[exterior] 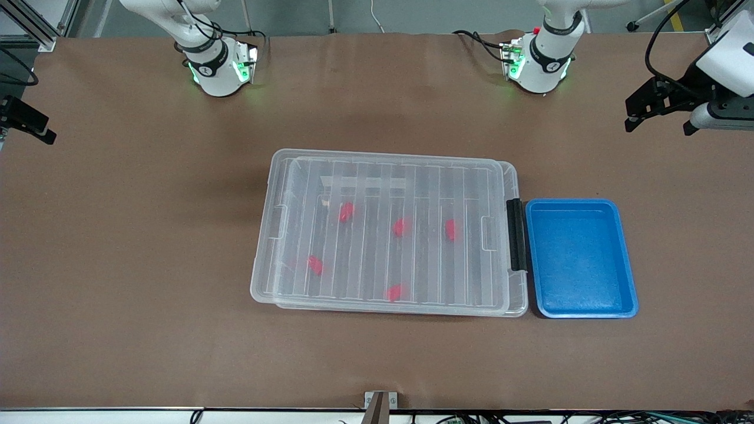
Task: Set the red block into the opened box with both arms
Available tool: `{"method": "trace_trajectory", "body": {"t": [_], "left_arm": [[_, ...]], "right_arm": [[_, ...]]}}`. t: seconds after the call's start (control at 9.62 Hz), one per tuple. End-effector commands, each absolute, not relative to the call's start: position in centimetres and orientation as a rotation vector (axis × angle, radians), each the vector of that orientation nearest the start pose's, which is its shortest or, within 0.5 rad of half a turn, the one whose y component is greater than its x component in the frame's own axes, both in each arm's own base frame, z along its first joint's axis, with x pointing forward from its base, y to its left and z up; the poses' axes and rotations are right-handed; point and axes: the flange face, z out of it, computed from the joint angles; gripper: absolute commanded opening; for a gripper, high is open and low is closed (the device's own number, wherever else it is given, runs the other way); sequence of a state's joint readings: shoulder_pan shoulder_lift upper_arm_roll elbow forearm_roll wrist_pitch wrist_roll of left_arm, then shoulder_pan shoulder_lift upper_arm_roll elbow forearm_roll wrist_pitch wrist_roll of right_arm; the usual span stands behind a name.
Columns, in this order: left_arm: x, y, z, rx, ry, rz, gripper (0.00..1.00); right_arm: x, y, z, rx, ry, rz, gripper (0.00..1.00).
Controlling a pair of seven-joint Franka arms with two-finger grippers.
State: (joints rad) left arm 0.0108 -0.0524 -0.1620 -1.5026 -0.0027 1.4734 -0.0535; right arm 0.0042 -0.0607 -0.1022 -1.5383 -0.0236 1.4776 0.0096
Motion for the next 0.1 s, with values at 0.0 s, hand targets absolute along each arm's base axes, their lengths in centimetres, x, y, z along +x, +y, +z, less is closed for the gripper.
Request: {"method": "trace_trajectory", "body": {"t": [0.0], "left_arm": [[52.6, -8.08, 66.29, -3.129, 0.156, 0.0, 1.0]], "right_arm": [[52.39, -5.66, 66.48, -3.151, 0.16, 0.006, 1.0]]}}
